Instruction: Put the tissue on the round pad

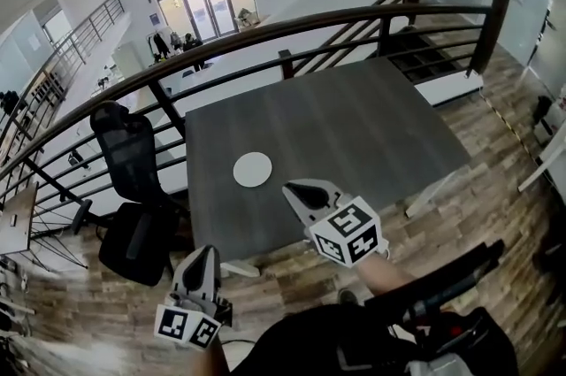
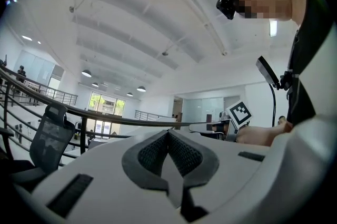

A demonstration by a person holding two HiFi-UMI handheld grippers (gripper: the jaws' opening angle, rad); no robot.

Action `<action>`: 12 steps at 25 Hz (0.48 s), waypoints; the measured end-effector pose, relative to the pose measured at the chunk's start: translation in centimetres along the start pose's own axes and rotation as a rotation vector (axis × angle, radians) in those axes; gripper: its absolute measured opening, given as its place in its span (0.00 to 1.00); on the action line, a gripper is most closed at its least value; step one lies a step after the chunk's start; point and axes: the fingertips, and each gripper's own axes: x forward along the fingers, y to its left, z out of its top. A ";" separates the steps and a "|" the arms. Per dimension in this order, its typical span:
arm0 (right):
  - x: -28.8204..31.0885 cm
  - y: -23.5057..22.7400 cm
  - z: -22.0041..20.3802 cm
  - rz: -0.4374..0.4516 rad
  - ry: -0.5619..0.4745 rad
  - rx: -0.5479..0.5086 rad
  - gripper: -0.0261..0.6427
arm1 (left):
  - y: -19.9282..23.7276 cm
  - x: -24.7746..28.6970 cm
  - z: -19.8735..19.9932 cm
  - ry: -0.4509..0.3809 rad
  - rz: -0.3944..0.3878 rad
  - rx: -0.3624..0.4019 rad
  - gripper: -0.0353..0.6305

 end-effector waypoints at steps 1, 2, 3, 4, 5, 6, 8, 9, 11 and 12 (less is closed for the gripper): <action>-0.5 -0.4 0.2 0.001 -0.003 -0.007 0.04 | -0.6 0.6 0.1 -0.001 -0.007 0.004 0.06; -1.0 -0.8 0.3 0.005 -0.004 -0.013 0.04 | -1.1 1.1 0.2 0.000 -0.009 0.002 0.06; -1.4 -1.2 0.4 0.011 -0.006 -0.015 0.04 | -1.5 1.5 0.2 0.000 -0.007 -0.001 0.06; -1.9 -1.5 0.5 0.016 -0.009 -0.014 0.04 | -2.0 1.9 0.1 0.002 -0.003 -0.004 0.06; -2.3 -2.0 0.6 0.019 -0.013 -0.012 0.04 | -2.4 2.2 0.0 0.004 0.002 -0.003 0.06; -2.8 -2.4 0.7 0.018 -0.016 -0.009 0.04 | -2.8 2.6 -0.1 0.007 0.005 -0.001 0.06; -3.7 -3.4 0.7 0.011 -0.022 -0.001 0.04 | -3.5 3.1 -0.2 0.008 0.011 0.006 0.06; -4.0 -3.8 0.7 0.010 -0.024 0.003 0.04 | -3.8 3.3 -0.1 0.006 0.015 0.009 0.06; -4.5 -4.2 0.6 0.013 -0.028 0.010 0.04 | -4.4 3.5 0.1 0.006 0.022 0.015 0.06; -4.7 -4.5 0.5 0.014 -0.028 0.012 0.04 | -4.7 3.6 0.1 0.007 0.024 0.017 0.06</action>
